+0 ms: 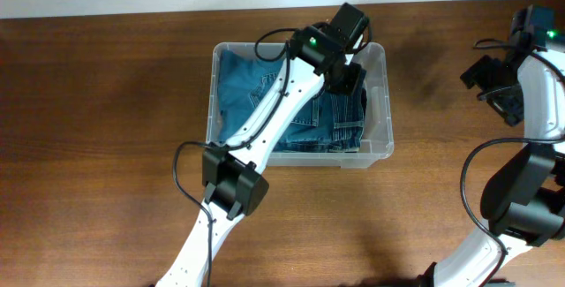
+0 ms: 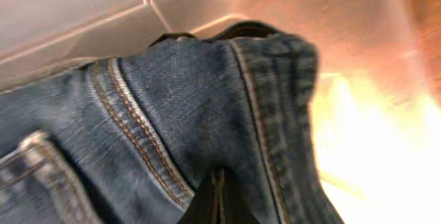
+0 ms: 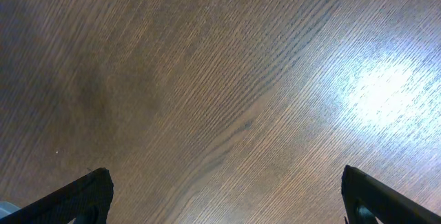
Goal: Pack container
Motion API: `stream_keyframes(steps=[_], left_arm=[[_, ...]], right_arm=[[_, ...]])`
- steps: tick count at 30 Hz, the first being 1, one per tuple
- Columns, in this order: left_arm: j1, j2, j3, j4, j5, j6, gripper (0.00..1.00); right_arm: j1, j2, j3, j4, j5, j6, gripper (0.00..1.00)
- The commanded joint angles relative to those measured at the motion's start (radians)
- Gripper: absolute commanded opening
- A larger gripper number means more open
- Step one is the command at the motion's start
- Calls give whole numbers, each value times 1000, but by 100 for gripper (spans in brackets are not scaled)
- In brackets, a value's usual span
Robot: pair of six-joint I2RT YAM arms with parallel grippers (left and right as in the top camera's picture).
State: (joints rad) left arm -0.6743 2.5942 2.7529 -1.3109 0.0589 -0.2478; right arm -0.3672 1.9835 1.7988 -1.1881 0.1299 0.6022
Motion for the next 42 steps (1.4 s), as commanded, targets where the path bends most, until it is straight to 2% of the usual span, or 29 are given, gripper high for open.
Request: stream_keyframes(steps=[1,8,11,15,20,24,27,31,37,42], left_arm=[[-5,72,9,17,-18,-6,1],[-6,124,13,109,-18,-5,1],[-5,118,67,109,-20,16,1],[7,109,197,3,-30,17,1],[42,89,390,-246,-63,17,1],[87,29,385,-377,-182,17,1],[130,-2,369,-377,-106,63,1],[186,-29,369,-377,-101,92,1],[259,-125,229,-377,-101,134,1],[315,-327,-123,-377,-100,156,1]], right_arm=[[-6,5,0,0,13,9,99],[-6,5,0,0,13,9,98],[-6,5,0,0,13,9,98],[-6,5,0,0,13,9,98],[-6,5,0,0,13,9,98],[-6,5,0,0,13,9,98],[-6,5,0,0,13,9,98],[-6,5,0,0,13,9,98],[-6,5,0,-1,13,9,98],[-6,5,0,-1,13,9,98]])
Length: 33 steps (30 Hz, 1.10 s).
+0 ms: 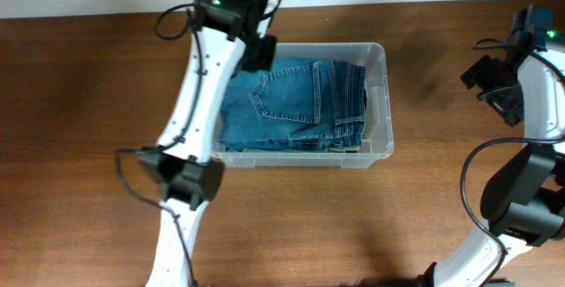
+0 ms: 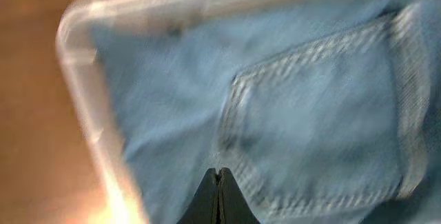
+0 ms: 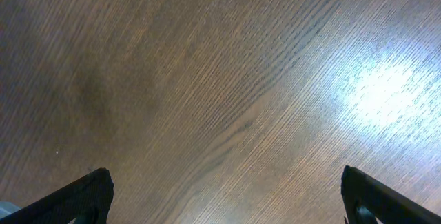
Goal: Pack container
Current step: 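Tuck the dark-blue jeans' left edge down with left gripper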
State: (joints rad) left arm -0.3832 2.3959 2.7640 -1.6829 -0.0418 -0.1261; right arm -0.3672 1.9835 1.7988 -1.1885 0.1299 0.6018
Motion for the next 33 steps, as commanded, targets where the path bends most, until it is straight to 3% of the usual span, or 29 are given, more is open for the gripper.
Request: stream_keyframes(steps=[1,5,13,26,33], left_arm=[[32,-166,-197,-5,1,34,1],[47,-288,-388,-5,43,34,1],[46,-300,-535,26,54,33,1],[46,-300,-894,288,108,13,1],[46,-300,-978,375,107,8,1]], right_arm=[[-6,5,0,0,13,9,98],[-6,5,0,0,13,9,98],[-6,5,0,0,13,9,98],[-6,5,0,0,13,9,98],[-6,5,0,0,13,9,98]])
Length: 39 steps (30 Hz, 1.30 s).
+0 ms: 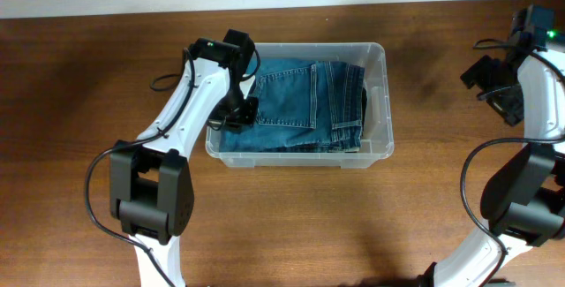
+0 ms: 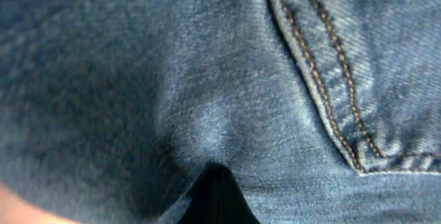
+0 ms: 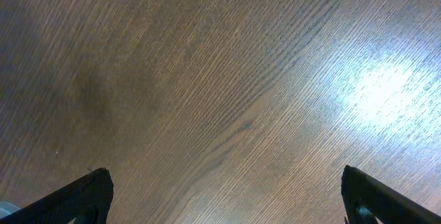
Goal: Pack container
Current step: 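Tuck the dark-blue jeans' left edge down with left gripper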
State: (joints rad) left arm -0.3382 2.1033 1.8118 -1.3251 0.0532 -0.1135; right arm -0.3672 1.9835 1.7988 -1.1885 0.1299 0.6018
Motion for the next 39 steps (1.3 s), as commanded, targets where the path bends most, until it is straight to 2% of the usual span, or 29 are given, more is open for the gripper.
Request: stream_keyframes(steps=[1,4,9,14,19,35,39], left_arm=[[1,-7,-25,28,12,-5,1],[2,-10,-4,42,10,-5,1],[2,-23,141,27,-3,-4,1],[2,-36,230,34,-132,-13,1],[8,-25,213,24,-181,-96,1],[14,115,169,133,-173,-110,1],[13,138,169,190,-113,-111,1]], right_arm=[[-6,5,0,0,13,9,98],[-6,5,0,0,13,9,98],[-6,5,0,0,13,9,98],[-6,5,0,0,13,9,98],[-6,5,0,0,13,9,98],[-6,5,0,0,13,9,98],[-6,5,0,0,13,9,98]])
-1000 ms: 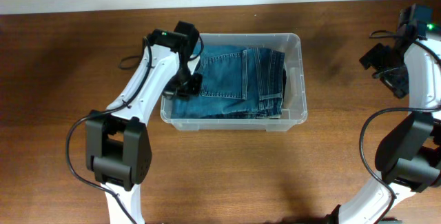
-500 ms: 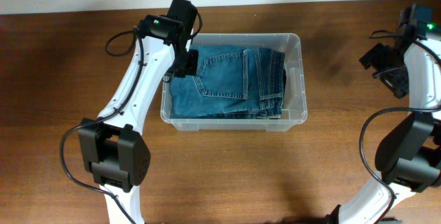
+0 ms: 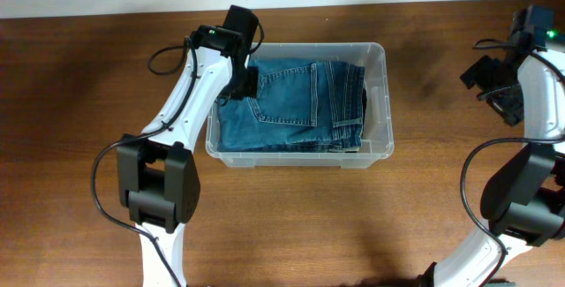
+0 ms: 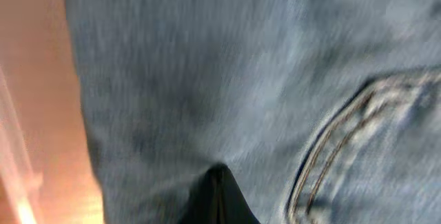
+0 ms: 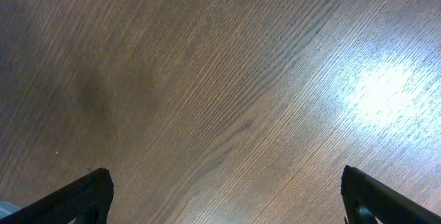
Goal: Pack container
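Folded blue jeans (image 3: 296, 106) fill a clear plastic container (image 3: 378, 101) at the table's middle. My left gripper (image 3: 237, 91) sits at the jeans' back left corner, inside the container's left wall. In the left wrist view its fingers (image 4: 218, 195) are pressed together, tip on the denim (image 4: 207, 79), beside a pocket seam. I cannot see any cloth pinched between them. My right gripper (image 3: 496, 88) hangs at the far right, and the right wrist view shows its fingers (image 5: 89, 196) wide apart above bare wood.
The brown wooden table (image 3: 79, 146) surrounds the container. A pale wall strip runs along the table's back edge. My right arm's base stands at the lower right (image 3: 521, 207).
My left gripper has moved from the container's left front part back toward the back left corner of the jeans. The right arm is unchanged.
My left gripper was shut at the jeans' right end inside the container. Then it was over the container's back left corner. Then it pressed on the denim at the left front, and now at the back left. The jeans lie flatter on the left. The right gripper stayed open throughout.
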Motion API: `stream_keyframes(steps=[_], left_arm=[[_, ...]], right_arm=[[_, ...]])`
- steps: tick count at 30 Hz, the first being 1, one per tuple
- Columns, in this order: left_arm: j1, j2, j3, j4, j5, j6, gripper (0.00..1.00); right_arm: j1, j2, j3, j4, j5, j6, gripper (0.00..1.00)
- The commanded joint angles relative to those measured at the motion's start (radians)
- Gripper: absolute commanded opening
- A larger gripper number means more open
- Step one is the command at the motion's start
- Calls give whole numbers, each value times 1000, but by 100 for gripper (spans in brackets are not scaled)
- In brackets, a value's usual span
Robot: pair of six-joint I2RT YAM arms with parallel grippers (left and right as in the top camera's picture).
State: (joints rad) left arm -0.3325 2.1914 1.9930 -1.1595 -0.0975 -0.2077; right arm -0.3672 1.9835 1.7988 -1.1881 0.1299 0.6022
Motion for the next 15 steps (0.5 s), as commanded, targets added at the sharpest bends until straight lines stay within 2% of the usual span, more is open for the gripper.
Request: stream_keyframes(steps=[1,8,15], left_arm=[[7,56,-13,32,55,-16,1],[8,132,-13,61,64,-35,1],[8,93,59,37,7,-31,1]], right_arm=[[-6,5,0,0,13,9,98],[-6,5,0,0,13,9,98],[-6,5,0,0,13,9,98]])
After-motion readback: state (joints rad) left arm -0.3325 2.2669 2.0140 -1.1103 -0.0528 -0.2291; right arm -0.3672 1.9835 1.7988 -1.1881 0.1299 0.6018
